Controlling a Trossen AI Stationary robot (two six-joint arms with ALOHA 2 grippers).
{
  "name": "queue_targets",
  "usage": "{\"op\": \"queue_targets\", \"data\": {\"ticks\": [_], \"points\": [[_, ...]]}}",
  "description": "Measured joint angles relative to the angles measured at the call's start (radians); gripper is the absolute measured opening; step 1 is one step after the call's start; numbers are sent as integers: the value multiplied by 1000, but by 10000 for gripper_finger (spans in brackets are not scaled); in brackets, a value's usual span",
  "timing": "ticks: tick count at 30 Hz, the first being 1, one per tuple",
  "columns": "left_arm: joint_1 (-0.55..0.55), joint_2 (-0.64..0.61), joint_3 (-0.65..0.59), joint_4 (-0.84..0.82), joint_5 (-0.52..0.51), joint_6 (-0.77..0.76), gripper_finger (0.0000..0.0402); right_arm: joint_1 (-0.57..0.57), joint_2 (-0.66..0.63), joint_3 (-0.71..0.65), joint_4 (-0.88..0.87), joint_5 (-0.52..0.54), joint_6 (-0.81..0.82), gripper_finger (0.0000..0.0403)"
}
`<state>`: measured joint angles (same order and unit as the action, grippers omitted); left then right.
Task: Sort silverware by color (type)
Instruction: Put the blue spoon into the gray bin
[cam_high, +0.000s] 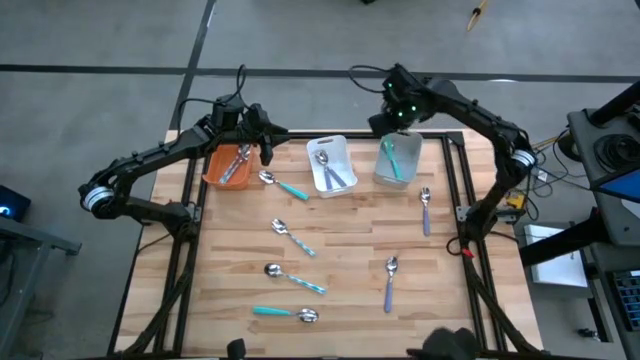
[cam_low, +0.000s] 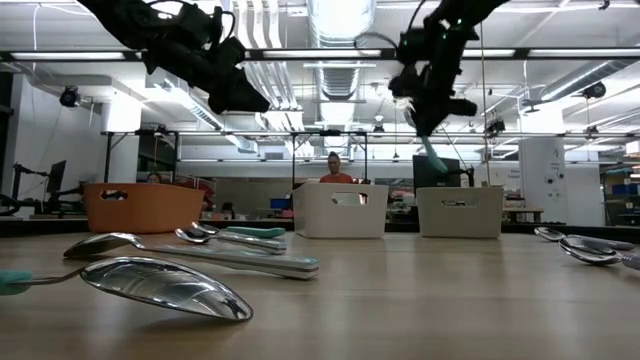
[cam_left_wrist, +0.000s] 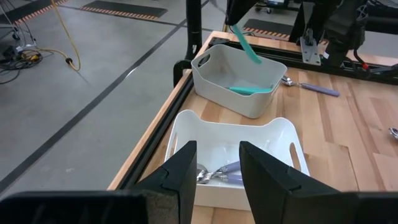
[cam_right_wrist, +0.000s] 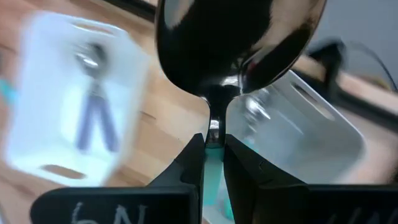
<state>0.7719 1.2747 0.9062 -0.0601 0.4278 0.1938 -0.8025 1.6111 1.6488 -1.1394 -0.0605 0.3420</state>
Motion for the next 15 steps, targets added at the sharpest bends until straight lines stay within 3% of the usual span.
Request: {"op": "queue_targets", "data": {"ticks": [7, 15], "points": [[0, 0, 0, 0, 0, 0, 102, -70, 167, 94, -208, -104, -70, 29], [0, 0, -1, 0, 0, 8, 102, -103, 309, 207, -396, -107, -91, 29]]}}
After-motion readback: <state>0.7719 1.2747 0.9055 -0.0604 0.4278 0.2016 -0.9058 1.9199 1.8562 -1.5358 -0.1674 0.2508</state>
